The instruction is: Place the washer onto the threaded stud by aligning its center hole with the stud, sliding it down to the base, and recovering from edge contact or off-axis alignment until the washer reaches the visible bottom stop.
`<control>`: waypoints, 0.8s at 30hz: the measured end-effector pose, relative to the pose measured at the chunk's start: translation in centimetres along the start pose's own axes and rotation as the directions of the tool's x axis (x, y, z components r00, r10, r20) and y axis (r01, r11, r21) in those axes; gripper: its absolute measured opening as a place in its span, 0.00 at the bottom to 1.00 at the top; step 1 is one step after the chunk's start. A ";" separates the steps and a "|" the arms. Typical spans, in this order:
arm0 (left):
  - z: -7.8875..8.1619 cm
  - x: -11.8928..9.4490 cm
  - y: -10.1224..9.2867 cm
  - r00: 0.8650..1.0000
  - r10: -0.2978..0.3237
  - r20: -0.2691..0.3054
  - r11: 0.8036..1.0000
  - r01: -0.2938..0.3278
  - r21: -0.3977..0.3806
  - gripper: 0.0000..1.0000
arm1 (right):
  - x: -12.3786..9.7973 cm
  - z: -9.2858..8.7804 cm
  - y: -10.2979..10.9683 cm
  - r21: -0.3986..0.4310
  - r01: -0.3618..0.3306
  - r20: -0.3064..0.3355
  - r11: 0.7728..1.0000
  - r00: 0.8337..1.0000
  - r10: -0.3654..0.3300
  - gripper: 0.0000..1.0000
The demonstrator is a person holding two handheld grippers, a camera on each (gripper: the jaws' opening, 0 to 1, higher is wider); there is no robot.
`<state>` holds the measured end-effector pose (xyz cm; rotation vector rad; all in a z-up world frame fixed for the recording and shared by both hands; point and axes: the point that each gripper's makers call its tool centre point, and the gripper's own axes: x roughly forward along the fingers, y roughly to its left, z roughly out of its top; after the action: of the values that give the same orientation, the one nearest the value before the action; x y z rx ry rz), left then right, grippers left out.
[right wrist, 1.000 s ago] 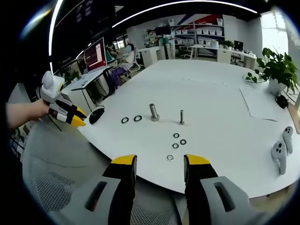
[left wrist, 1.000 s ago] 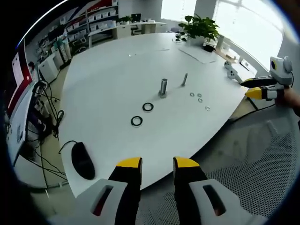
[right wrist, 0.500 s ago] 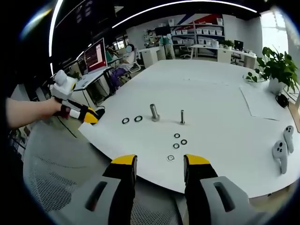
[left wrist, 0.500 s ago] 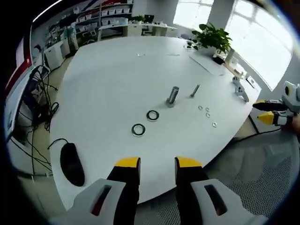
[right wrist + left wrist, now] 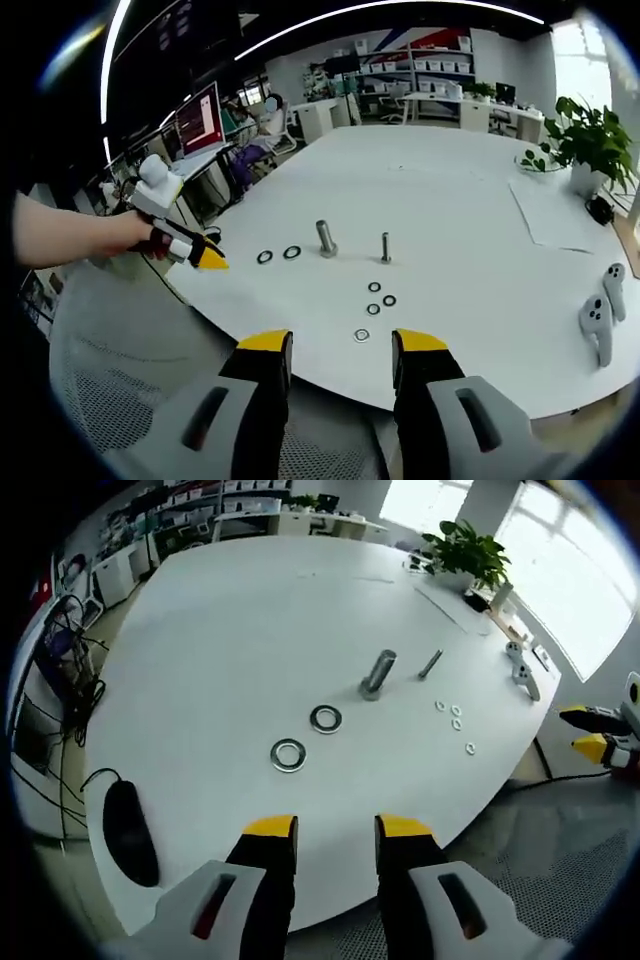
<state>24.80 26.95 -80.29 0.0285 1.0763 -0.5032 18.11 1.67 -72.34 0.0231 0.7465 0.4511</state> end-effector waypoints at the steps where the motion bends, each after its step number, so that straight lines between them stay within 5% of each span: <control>1: 0.0 0.1 -0.1 1.000 0.002 -0.006 1.000 -0.002 0.003 0.30 | 0.0 0.0 0.0 0.000 -0.001 0.001 1.000 1.000 0.001 0.42; 8: 0.5 1.2 1.2 0.999 0.035 -0.037 0.998 -0.033 0.051 0.33 | 0.0 0.0 0.1 -0.004 -0.005 -0.003 1.000 1.000 0.005 0.42; 13: 0.3 2.4 1.3 0.999 0.000 -0.042 0.998 -0.003 -0.063 0.31 | 0.0 0.0 0.0 -0.012 -0.004 -0.001 1.000 1.000 0.004 0.41; 16: -0.7 3.2 1.9 0.996 0.026 -0.085 0.998 -0.031 -0.053 0.31 | 0.0 0.0 0.1 -0.005 -0.006 -0.003 1.000 1.000 0.006 0.41; 24: 0.3 3.4 3.1 0.991 0.076 -0.108 0.997 -0.073 0.036 0.33 | 0.1 -0.2 0.2 -0.013 -0.010 -0.012 1.000 1.000 0.009 0.41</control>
<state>27.63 28.31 -83.72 0.1253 1.1696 -0.4553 18.00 1.86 -72.51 0.0116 0.7556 0.4654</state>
